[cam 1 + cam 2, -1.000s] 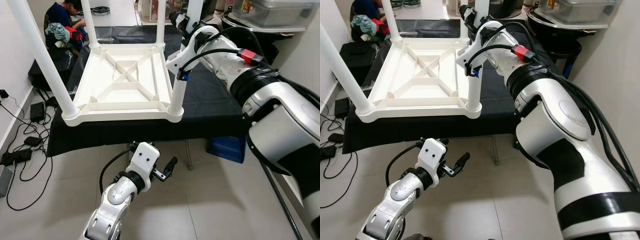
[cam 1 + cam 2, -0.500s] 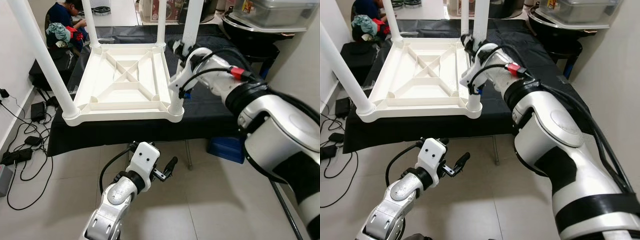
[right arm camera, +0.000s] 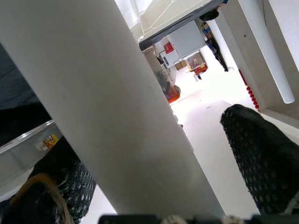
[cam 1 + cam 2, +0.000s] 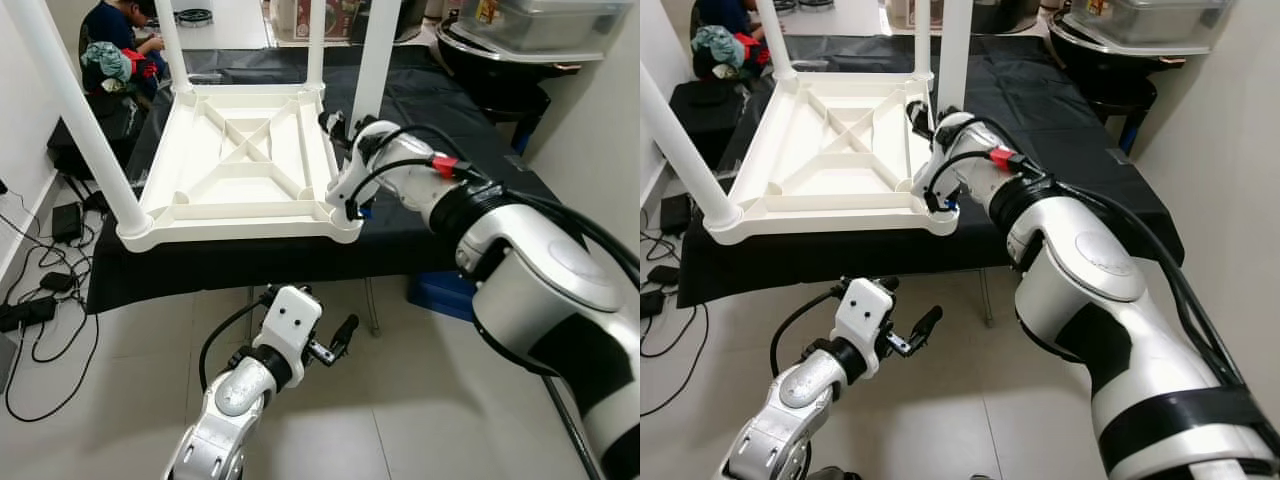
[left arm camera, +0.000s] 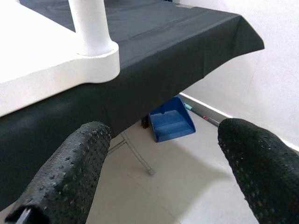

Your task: Building children table

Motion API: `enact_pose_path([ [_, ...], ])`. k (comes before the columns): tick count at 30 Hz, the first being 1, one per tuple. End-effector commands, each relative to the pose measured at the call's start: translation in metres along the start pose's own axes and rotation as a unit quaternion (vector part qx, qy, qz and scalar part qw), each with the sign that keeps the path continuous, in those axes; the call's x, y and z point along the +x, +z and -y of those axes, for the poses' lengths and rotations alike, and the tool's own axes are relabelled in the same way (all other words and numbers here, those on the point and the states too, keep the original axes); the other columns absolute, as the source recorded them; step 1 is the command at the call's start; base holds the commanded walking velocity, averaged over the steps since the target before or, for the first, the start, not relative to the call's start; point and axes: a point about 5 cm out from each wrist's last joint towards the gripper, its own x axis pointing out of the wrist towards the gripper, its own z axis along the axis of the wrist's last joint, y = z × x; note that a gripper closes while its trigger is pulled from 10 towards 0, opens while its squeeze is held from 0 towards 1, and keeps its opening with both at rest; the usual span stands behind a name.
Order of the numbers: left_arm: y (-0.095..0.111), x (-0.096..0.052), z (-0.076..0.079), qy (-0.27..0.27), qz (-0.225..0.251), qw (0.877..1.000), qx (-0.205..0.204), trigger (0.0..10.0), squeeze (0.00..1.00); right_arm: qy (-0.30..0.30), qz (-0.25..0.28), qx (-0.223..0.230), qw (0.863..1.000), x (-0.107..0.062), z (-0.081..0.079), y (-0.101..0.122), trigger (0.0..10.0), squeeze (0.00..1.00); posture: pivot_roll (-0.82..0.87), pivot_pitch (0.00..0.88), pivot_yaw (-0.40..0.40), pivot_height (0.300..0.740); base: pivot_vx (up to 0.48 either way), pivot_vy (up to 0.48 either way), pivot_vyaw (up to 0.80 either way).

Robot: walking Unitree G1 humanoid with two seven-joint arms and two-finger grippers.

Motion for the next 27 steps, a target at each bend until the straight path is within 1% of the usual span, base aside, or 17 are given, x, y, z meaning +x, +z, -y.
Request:
enact_pose_path([
  [1, 0.000, -0.001, 0.004, 0.000, -0.003, 1.000, -0.005, 10.0, 0.00, 0.004, 0.001, -0.011, 1.000, 0.001, -0.001, 0.004, 10.0, 0.00, 0.05, 0.130, -0.079, 0.740, 0.000, 0.000, 0.00],
  [2, 0.000, -0.001, 0.004, 0.000, -0.003, 1.000, -0.005, 10.0, 0.00, 0.004, 0.001, -0.011, 1.000, 0.001, -0.001, 0.004, 10.0, 0.00, 0.05, 0.130, -0.079, 0.740, 0.000, 0.000, 0.00],
  [3, 0.000, -0.002, 0.005, -0.001, -0.003, 1.000, -0.007, 10.0, 0.00, 0.006, 0.001, -0.012, 1.000, 0.001, -0.001, 0.005, 9.2, 0.00, 0.05, 0.131, -0.080, 0.740, 0.000, 0.000, 0.00],
  [4, 0.001, -0.002, 0.005, -0.001, -0.003, 1.000, -0.008, 10.0, 0.00, 0.008, 0.001, -0.013, 1.000, 0.001, 0.000, 0.005, 4.9, 0.00, 0.05, 0.131, -0.080, 0.740, 0.000, 0.000, 0.00],
  [7, 0.001, -0.003, 0.006, -0.001, -0.003, 1.000, -0.009, 10.0, 0.00, 0.010, 0.001, -0.015, 1.000, 0.001, 0.000, 0.005, 4.9, 0.00, 0.05, 0.133, -0.083, 0.740, 0.000, 0.000, 0.00],
  [8, 0.001, -0.003, 0.006, -0.001, -0.004, 1.000, -0.009, 10.0, 0.00, 0.012, 0.002, -0.016, 1.000, 0.001, 0.001, 0.005, 0.0, 0.00, 0.05, 0.136, -0.083, 0.740, 0.000, 0.000, 0.00],
  [19, 0.004, -0.006, 0.009, 0.000, -0.003, 1.000, -0.013, 10.0, 0.00, 0.010, -0.003, -0.008, 1.000, 0.002, 0.000, 0.006, 0.0, 0.00, 0.05, 0.132, -0.091, 0.740, 0.000, 0.000, 0.00],
  [22, 0.004, -0.006, 0.009, 0.000, -0.003, 1.000, -0.013, 10.0, 0.00, -0.007, -0.005, 0.007, 1.000, 0.001, 0.002, 0.004, 0.0, 0.00, 0.05, 0.132, -0.089, 0.740, 0.000, 0.000, 0.00],
  [23, 0.005, -0.005, 0.009, 0.000, -0.003, 1.000, -0.014, 10.0, 0.00, -0.030, -0.010, 0.021, 0.999, 0.001, 0.007, 0.001, 0.0, 0.00, 0.05, 0.131, -0.093, 0.740, 0.000, 0.000, 0.00],
  [25, 0.005, -0.005, 0.009, 0.000, -0.003, 1.000, -0.014, 10.0, 0.00, -0.030, -0.010, 0.021, 0.999, 0.001, 0.007, 0.001, 0.0, 0.00, 0.05, 0.131, -0.093, 0.740, 0.000, 0.000, 0.00],
  [26, 0.006, -0.005, 0.009, 0.001, -0.002, 1.000, -0.014, 10.0, 0.00, -0.063, -0.019, 0.036, 0.997, 0.000, 0.016, -0.004, 0.0, 0.00, 0.05, 0.131, -0.093, 0.740, 0.000, 0.000, 0.00],
  [27, 0.006, -0.005, 0.009, 0.001, -0.002, 1.000, -0.014, 10.0, 0.00, -0.063, -0.019, 0.036, 0.997, 0.000, 0.016, -0.004, 0.0, 0.00, 0.05, 0.131, -0.093, 0.740, 0.000, 0.000, 0.00],
])
